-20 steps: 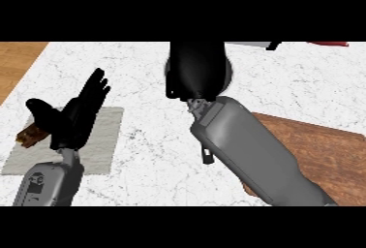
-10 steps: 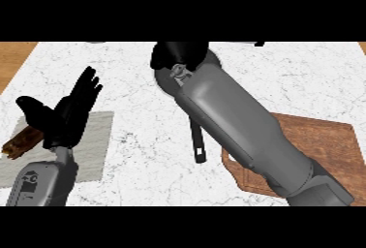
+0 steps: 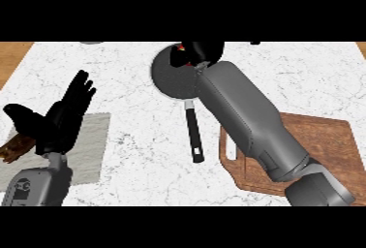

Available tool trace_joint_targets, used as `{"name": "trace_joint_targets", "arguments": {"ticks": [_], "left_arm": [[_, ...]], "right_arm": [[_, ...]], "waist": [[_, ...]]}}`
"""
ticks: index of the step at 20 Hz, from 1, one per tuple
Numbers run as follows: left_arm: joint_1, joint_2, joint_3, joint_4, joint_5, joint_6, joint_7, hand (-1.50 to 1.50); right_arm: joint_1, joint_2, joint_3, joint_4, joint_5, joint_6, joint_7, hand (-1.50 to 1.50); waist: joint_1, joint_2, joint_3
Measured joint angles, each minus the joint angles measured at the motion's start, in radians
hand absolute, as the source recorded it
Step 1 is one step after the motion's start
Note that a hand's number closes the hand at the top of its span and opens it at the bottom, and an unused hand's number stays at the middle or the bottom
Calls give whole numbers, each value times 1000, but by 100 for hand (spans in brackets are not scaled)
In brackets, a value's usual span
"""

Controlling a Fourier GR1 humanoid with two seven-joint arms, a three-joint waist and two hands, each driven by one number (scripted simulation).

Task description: Pick the tomato from the cutting board and place it in the pan

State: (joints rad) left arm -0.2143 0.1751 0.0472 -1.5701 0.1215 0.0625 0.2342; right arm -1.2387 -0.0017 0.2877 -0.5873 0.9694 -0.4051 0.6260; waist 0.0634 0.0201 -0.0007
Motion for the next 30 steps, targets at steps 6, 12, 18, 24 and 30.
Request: {"name": "trace_joint_targets", "arguments": {"ticks": [6, 12, 18, 24, 30], "left_arm": [[-16, -12, -13, 12, -12, 2, -3, 0], [-46, -10, -9, 27, -11, 1, 3, 0], [-34, -20, -15, 11, -12, 4, 6, 0], [-18, -19, -7, 8, -14, 7, 3, 0], [8, -19, 10, -1, -18, 25, 4, 0]], "right_arm": [[-6, 1, -15, 174, -58, -95, -131, 150], [-3, 2, -86, 291, -144, -109, -118, -150], [20, -1, -160, 350, -228, -110, -228, -150], [53, 0, -260, 292, -335, -207, -390, -150], [140, -9, -406, 171, -508, -206, -582, -150]], "waist": [[15, 7, 0], [24, 12, 0], [23, 12, 1], [4, 5, 2], [-33, -8, 3]]}}
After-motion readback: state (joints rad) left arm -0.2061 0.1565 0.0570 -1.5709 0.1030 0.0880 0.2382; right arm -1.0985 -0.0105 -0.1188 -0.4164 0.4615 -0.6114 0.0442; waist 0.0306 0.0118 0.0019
